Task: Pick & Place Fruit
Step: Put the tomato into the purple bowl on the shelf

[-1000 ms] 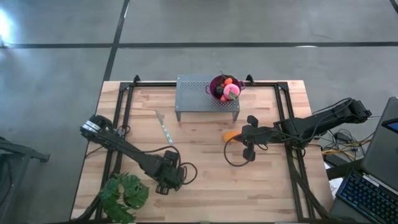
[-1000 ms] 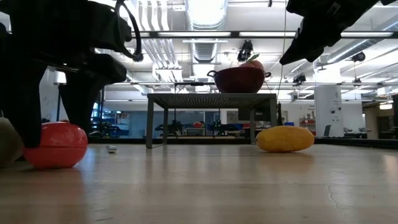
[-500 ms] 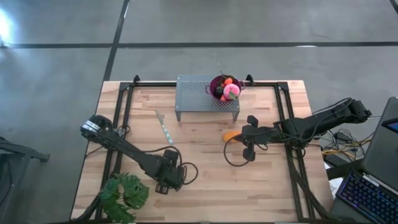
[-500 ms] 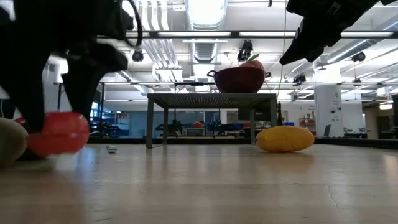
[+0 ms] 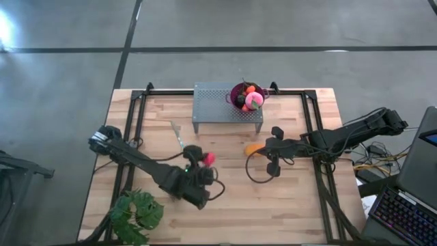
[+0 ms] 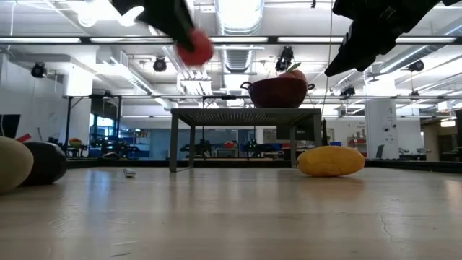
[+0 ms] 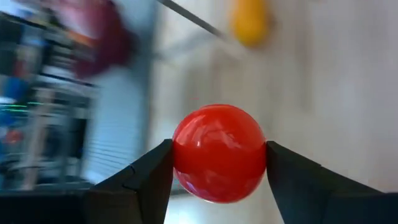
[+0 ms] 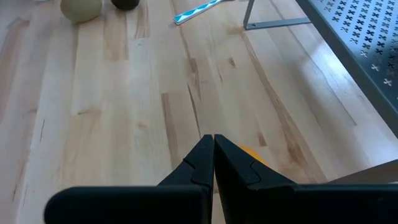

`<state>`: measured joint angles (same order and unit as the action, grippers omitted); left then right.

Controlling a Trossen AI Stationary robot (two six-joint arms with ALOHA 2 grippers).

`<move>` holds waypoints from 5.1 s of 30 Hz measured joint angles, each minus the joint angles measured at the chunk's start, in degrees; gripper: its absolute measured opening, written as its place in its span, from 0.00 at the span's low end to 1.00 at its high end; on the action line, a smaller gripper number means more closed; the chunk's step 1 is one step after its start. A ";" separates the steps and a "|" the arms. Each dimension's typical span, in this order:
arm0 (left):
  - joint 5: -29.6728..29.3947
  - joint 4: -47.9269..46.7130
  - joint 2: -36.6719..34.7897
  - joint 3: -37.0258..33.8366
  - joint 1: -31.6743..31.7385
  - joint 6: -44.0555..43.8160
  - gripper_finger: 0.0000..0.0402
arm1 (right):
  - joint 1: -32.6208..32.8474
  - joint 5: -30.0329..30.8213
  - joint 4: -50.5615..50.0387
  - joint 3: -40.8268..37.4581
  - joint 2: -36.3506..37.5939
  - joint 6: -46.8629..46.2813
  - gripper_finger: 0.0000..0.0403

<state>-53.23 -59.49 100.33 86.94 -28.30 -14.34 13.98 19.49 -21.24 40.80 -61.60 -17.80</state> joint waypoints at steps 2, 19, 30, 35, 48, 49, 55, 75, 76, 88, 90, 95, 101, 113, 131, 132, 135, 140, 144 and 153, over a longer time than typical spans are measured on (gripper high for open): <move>-4.88 0.12 0.00 2.44 1.10 1.64 0.58 | -0.03 0.39 -0.59 0.00 0.01 0.02 0.02; 11.08 20.11 -0.07 9.61 24.85 28.92 0.58 | -4.55 1.85 -2.69 0.02 4.68 2.55 0.02; 27.57 25.01 -0.07 14.30 38.32 32.33 0.58 | -6.06 0.84 -7.13 0.02 7.68 5.24 0.02; 32.06 24.80 -0.07 16.88 41.98 31.50 0.58 | -7.73 0.01 -7.32 0.02 8.42 6.66 0.02; 61.58 17.14 -0.15 20.85 42.84 20.94 0.58 | -11.57 -2.82 5.33 6.97 4.89 30.40 0.02; 65.75 15.32 -0.15 20.85 42.84 21.46 0.58 | -11.58 -2.78 5.36 7.65 4.12 32.10 0.03; 75.61 3.81 -0.15 20.76 42.82 24.79 0.58 | -11.51 -2.85 4.36 11.84 -1.59 40.23 0.17; 87.06 -2.02 -0.15 20.20 43.46 22.74 0.58 | -3.87 4.87 0.58 31.31 -22.24 56.78 0.71; 87.11 -1.84 -0.15 19.98 43.46 22.76 0.58 | -3.70 6.44 0.42 31.98 -22.95 57.05 0.72; 89.42 -0.55 -0.13 19.78 43.50 22.69 0.58 | -3.72 7.27 0.94 34.87 -26.75 57.64 0.70; 90.86 -0.42 -0.13 19.78 43.50 22.70 0.58 | -3.86 7.23 1.16 34.68 -26.73 57.66 0.68; 92.26 0.87 -0.13 19.87 43.50 22.71 0.58 | -3.89 6.85 1.90 34.60 -26.28 58.04 0.61; 92.64 1.04 -0.13 19.80 43.50 22.02 0.58 | -3.85 7.11 2.46 34.60 -26.43 58.47 0.53; 91.99 1.44 -0.13 19.80 43.53 21.84 0.60 | -3.85 7.29 1.89 34.58 -26.16 58.12 0.48; 52.12 -16.17 -0.66 26.38 44.57 16.79 0.84 | -5.98 6.97 -9.60 34.58 -26.12 48.47 0.47; 48.59 -16.15 -0.92 26.25 44.54 15.72 0.84 | -6.48 7.39 -11.14 34.58 -26.03 47.88 0.47; 43.79 -16.65 -1.54 25.48 44.64 14.27 0.84 | -8.14 7.84 -14.22 34.56 -25.27 46.40 0.47; 43.90 -9.41 -3.96 20.39 44.42 14.71 0.84 | -11.71 8.89 -18.87 35.60 -23.03 44.20 0.48; 44.27 1.18 -7.28 12.97 44.42 16.83 0.84 | -14.67 8.93 -20.94 38.31 -20.94 42.95 0.47; 50.76 37.67 -16.41 -11.78 43.41 16.14 0.84 | -24.03 3.66 -27.37 47.40 -20.10 40.78 0.48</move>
<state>-2.47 -21.83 83.93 75.16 15.11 1.81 -10.05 23.15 -48.61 88.20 -81.70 22.98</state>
